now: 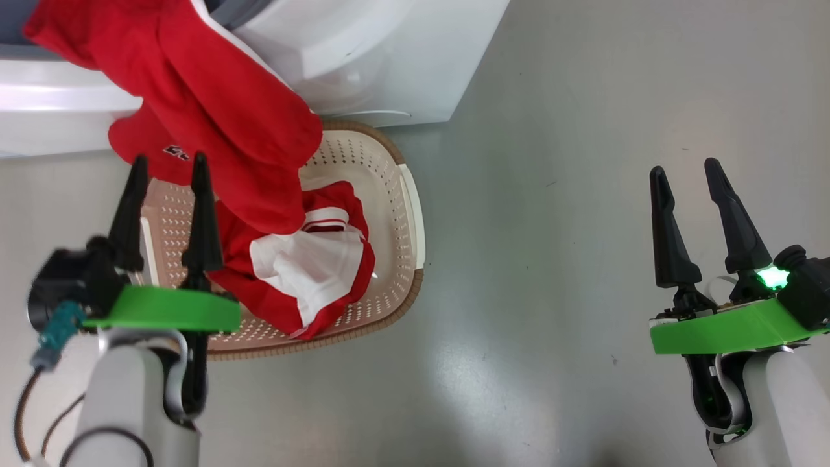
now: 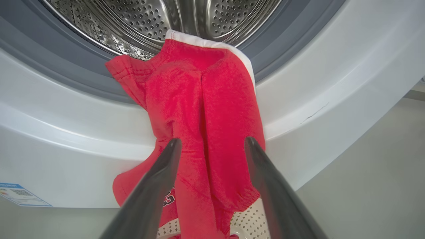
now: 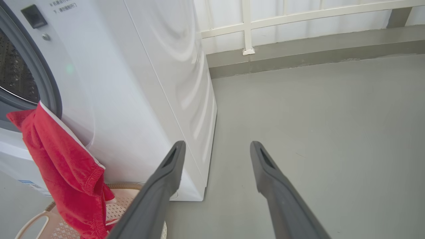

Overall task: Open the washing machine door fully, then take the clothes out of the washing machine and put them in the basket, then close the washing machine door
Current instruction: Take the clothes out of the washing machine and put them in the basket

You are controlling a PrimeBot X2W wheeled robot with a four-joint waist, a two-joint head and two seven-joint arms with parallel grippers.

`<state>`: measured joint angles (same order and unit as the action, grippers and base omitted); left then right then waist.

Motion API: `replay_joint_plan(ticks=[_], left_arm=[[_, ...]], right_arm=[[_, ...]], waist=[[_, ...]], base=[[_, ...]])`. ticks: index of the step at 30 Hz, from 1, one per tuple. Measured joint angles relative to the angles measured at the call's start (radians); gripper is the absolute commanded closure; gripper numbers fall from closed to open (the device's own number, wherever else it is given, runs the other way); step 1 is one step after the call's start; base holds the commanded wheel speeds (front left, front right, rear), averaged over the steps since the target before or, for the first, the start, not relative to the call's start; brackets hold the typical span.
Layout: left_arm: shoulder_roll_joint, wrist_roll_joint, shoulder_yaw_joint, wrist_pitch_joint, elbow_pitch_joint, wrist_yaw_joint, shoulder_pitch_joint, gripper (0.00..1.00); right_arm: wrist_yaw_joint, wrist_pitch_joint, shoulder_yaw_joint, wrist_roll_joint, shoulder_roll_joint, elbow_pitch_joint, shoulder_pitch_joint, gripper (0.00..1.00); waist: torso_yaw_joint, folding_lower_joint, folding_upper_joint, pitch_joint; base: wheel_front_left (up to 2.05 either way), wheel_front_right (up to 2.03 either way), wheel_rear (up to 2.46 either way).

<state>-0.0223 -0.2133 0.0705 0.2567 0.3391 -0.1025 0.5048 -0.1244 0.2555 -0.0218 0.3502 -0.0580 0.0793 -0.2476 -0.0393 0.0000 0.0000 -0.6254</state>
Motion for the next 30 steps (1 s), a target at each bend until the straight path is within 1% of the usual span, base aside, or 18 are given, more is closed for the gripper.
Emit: replay_joint_plan(ticks=[5,10,15,18,24,26,30], left_arm=[[-0.001,-0.001,-0.021,0.0,-0.079,0.028,-0.091,0.0],[-0.002,-0.011,-0.044,0.0,-0.156,0.079,-0.177,0.0],[-0.003,-0.011,-0.067,0.0,-0.19,0.104,-0.22,0.0],[-0.004,-0.011,-0.068,0.0,-0.196,0.112,-0.221,0.0],[-0.004,-0.012,-0.07,0.0,-0.197,0.113,-0.22,0.0],[-0.004,-0.028,-0.07,0.0,-0.192,0.112,-0.215,0.0],[-0.004,-0.045,-0.067,0.0,-0.136,0.109,-0.178,0.0]], right_arm=[[0.0,0.0,0.0,-0.001,-0.006,0.001,0.001,0.0],[0.0,0.0,0.001,-0.001,-0.011,0.002,0.004,0.0],[0.0,0.0,0.0,-0.001,-0.012,0.004,0.009,0.0],[0.0,0.0,0.001,-0.002,-0.014,0.005,0.024,0.0],[0.0,0.0,0.002,-0.002,-0.016,0.005,0.023,0.0],[0.0,0.0,0.001,-0.002,-0.016,0.005,0.023,0.0],[0.0,0.0,0.0,-0.002,-0.016,0.004,0.023,0.0]], waist=[[0.009,0.0,0.0,0.014],[0.01,0.0,0.0,0.026],[0.014,0.0,0.0,0.033],[0.015,0.0,0.0,0.035],[0.013,-0.0001,0.0,0.034],[0.015,0.0,0.0,0.034],[0.024,0.0,0.0,0.031]], base=[[0.0,0.0,0.0],[0.0,0.0,0.0],[0.0,0.0,0.0],[0.0,0.0,0.0],[0.0,0.0,0.0],[0.0,0.0,0.0],[0.0,0.0,0.0]])
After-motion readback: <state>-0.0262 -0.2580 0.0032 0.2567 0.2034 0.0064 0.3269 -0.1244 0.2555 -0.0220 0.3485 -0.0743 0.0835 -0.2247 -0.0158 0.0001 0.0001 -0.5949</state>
